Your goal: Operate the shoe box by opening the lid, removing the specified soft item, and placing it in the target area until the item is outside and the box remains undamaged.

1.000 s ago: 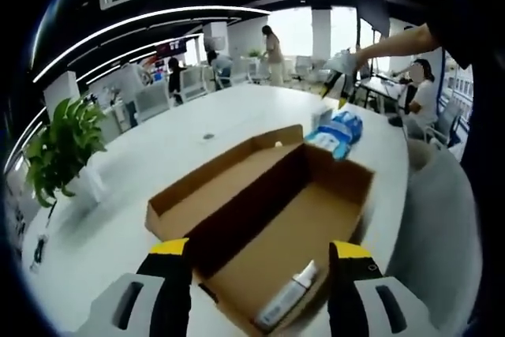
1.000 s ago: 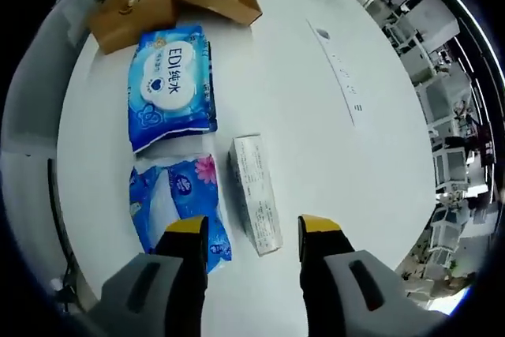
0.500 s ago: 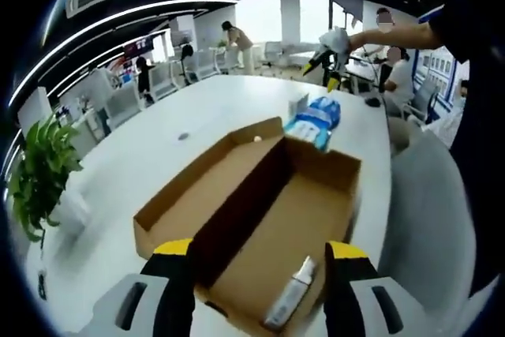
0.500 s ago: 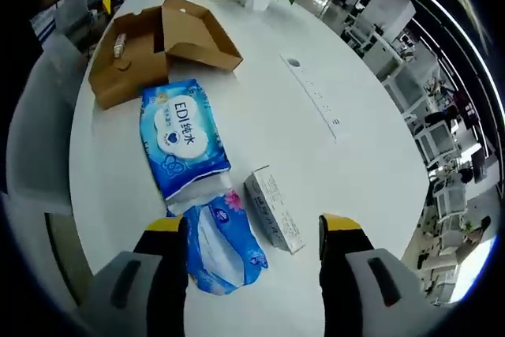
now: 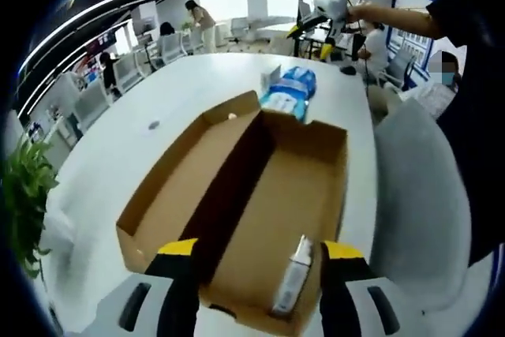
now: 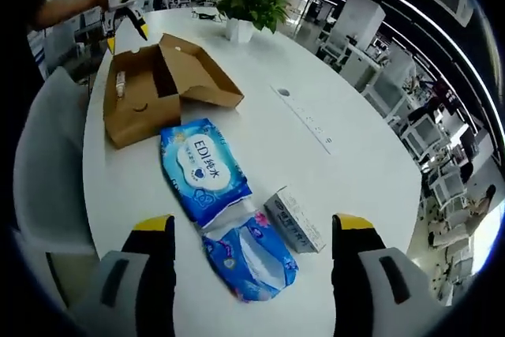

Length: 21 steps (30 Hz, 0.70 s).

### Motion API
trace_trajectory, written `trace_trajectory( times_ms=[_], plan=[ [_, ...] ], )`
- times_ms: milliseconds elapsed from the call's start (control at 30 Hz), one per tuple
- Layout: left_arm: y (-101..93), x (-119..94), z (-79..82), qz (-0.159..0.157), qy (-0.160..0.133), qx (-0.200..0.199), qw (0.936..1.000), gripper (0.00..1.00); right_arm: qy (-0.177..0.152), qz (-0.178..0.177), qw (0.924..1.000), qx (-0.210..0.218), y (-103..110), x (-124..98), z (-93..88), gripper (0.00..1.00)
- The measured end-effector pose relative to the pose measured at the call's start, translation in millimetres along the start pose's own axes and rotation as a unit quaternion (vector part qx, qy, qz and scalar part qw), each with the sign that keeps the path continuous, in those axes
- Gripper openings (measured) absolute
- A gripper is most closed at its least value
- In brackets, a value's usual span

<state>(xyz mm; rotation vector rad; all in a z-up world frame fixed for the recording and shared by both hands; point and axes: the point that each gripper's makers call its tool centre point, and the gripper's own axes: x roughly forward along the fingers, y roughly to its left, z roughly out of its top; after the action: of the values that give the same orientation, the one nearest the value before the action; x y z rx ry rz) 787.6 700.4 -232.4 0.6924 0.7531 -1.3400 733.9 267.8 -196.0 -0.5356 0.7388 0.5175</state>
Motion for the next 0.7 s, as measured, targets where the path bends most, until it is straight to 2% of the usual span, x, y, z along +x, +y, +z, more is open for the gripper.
trace_trajectory(
  times_ms=[267,500,700],
  plan=[
    [-6.3,12,-9.8,-0.032,0.04,0.023,0.9984,0.61,-0.028,-0.01,0.9993,0.022,28,-15,12.8,0.8],
    [-6.5,20,-19.6,-0.048,0.068,0.031,0.996,0.6,-0.058,-0.025,0.996,0.063,46,-29,18.8,0.84],
    [-7.8,26,-25.8,-0.062,0.093,0.042,0.9929,0.59,-0.068,-0.027,0.9935,0.088,64,-33,12.4,0.89]
  ],
)
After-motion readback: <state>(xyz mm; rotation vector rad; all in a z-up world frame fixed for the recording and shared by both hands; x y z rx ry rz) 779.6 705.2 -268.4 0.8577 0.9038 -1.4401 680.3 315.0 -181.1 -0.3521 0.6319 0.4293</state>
